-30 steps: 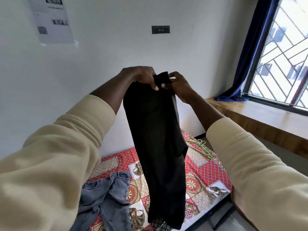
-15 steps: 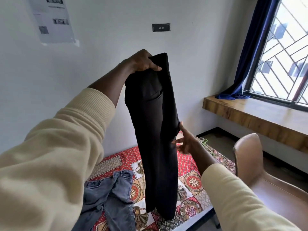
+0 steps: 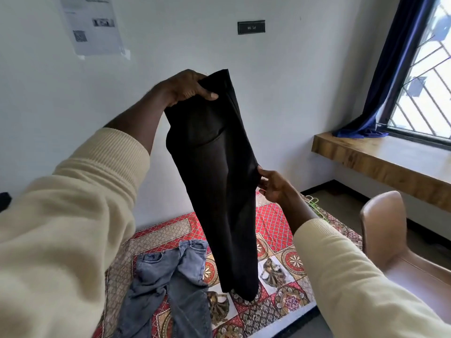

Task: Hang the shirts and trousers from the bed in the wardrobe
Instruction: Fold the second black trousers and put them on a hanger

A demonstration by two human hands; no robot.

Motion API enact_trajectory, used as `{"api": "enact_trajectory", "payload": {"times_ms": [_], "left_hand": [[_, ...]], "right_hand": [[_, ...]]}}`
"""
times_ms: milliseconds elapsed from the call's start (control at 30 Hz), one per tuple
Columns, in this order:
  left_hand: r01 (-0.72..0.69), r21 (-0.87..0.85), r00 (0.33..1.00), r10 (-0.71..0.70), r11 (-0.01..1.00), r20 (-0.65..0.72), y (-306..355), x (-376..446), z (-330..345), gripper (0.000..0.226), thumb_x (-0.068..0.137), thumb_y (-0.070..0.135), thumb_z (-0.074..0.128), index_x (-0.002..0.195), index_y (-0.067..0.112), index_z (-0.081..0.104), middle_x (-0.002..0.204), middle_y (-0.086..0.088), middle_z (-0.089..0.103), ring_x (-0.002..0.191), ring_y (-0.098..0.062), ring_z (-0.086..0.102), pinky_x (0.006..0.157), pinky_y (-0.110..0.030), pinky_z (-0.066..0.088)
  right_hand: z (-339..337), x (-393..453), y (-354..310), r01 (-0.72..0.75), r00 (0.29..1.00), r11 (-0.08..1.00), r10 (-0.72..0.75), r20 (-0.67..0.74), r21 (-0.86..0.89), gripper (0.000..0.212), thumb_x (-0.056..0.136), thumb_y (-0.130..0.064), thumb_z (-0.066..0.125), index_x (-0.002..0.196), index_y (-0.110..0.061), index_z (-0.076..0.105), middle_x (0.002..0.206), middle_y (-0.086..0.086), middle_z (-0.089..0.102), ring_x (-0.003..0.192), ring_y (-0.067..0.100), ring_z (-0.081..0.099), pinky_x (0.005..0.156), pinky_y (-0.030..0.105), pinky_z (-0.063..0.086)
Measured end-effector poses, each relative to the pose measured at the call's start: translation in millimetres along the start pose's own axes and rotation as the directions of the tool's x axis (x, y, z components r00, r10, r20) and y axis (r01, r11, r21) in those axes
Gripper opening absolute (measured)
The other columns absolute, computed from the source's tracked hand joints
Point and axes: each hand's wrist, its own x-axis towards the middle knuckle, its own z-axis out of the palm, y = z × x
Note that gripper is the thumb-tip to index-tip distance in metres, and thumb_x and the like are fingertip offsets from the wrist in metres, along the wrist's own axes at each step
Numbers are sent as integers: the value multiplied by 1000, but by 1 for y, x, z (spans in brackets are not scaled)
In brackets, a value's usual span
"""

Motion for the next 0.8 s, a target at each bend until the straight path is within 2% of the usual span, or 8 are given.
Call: {"api": "enact_trajectory", "payload": {"times_ms": [67,167,233,333,467,600,700,800], "left_hand": [[22,11,999,-21,1000,-44,-5,0,-15,27,74,17,84,100,16,76,99,-8,75,87,-23,72,78,-34,59],[81,110,992,-69,991,-105,-11,-2,-29,29,75,15,83,103,17,75,92,-4,75,80,-19,72,74,-29,57],[97,116,984,-78,988,-158,-16,-3,-30,28,75,13,81,102,14,74,87,-4,74,72,-16,69,71,-27,55],[87,78,977,-69,993,-204,-22,-2,-30,27,76,10,80,102,9,73,84,-4,72,65,-12,68,67,-25,55],[88,27,967,-79,996,-241,-24,-2,-32,29,78,8,77,106,4,72,89,-7,72,68,-15,68,64,-24,56],[74,-35,967,-80,997,-243,-28,-1,-32,29,79,8,76,107,3,72,87,-7,73,66,-15,70,60,-23,56],[104,-17,979,-105,994,-177,-35,1,-28,31,79,10,77,109,4,72,97,-11,74,78,-21,71,65,-26,57],[186,1,976,-185,982,-115,-56,3,-28,30,79,9,78,109,9,72,96,-9,74,80,-22,72,64,-28,58]], "right_hand": [[0,3,-4,41,999,958,-38,-17,283,14,92,-19,61,101,-13,70,99,6,67,86,20,64,82,31,51],[1,6,-16,46,999,939,-44,-14,341,15,93,-15,58,101,-13,71,92,7,69,81,22,66,75,34,58],[2,8,-21,91,996,964,-87,-28,248,21,86,-15,66,105,-11,73,91,6,66,81,20,63,73,32,56],[-1,10,-21,174,984,985,-175,38,23,48,66,-18,78,111,-2,72,111,8,69,106,24,58,94,35,45],[-3,15,-25,277,943,954,-247,225,-113,10,82,-8,73,82,-5,64,87,7,67,93,24,61,86,35,44],[1,22,-29,307,928,853,-171,330,-422,39,73,4,79,107,-7,63,106,10,69,100,22,65,93,35,49],[1,35,-19,310,944,606,-288,161,-733,23,81,-4,74,103,2,72,90,11,69,83,20,61,76,34,46],[-14,40,-18,259,893,727,-432,-130,-636,13,85,-5,65,80,6,68,69,9,51,70,20,44,61,32,31]]}}
